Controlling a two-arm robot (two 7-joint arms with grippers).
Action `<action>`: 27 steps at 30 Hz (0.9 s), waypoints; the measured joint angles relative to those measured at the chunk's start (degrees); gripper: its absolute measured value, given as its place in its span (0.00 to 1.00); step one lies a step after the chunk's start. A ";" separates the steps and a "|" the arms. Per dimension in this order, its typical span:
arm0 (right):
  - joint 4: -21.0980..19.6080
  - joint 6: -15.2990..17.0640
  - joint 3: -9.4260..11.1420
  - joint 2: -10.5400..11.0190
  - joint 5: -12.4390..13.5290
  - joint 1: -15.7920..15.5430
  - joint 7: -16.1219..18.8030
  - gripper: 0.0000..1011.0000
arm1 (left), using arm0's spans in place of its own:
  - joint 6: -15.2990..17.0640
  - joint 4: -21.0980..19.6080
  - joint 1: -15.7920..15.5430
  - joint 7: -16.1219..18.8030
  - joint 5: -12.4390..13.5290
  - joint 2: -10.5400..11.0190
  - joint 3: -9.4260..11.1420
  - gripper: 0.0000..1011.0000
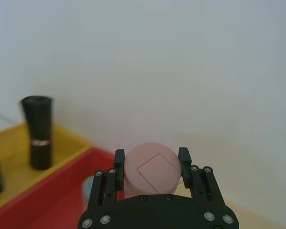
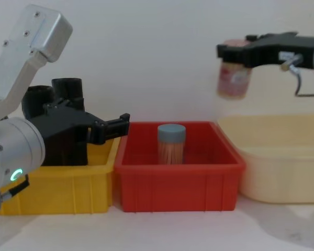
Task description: Pick up the garbage bag with the one hand and transfer it to the other hand.
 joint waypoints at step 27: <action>6.10 6.73 4.33 3.34 -4.95 1.54 -3.97 0.66 | 0.00 0.00 0.00 0.00 0.00 0.00 0.00 0.99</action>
